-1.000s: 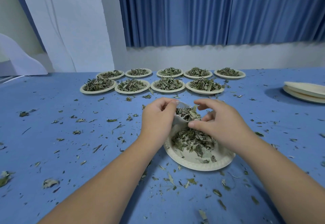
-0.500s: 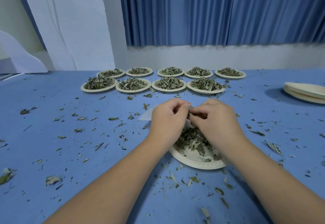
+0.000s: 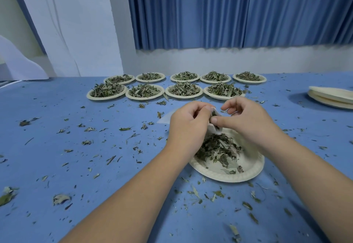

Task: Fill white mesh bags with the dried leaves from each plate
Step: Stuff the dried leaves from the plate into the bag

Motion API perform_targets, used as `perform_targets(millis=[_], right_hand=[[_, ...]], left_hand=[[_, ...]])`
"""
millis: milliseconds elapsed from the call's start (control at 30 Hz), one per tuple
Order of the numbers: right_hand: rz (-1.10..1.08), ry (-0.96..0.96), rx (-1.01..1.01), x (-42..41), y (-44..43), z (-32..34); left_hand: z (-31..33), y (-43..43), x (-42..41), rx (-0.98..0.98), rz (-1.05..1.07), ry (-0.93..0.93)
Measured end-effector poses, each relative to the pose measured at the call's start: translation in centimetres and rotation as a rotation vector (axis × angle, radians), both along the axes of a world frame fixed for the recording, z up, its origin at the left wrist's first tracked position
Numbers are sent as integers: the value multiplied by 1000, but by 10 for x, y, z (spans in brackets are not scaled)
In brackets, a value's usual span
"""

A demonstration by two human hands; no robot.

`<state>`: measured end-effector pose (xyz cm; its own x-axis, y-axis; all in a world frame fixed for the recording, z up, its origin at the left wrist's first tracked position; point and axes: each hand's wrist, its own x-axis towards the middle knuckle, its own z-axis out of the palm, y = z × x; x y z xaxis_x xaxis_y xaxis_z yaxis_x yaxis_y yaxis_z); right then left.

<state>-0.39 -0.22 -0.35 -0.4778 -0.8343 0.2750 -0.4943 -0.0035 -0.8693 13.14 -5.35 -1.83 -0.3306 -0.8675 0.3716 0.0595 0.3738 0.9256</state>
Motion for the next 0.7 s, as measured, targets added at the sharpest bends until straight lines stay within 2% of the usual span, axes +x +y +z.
perform_targets(millis=[67,200,267,333,433,633,700], right_hand=[[87,-96,86,-4,-2,6],[428,-381,265,-6,-8,17],[458,-431,301,-4,-14,22],[397,-420,304,0,-21,26],[288,-302,275,10,-29,29],[-28,210,304,32,-44,30],[-35,282,291,33,-43,29]], left_hand=[[1,-2,1,56,-56,67],[7,-5,5,131,-166,176],[9,-7,7,157,-203,208],[11,-10,10,124,-190,192],[14,-13,12,31,-127,98],[15,-7,8,39,-84,67],[14,-8,8,62,-76,71]])
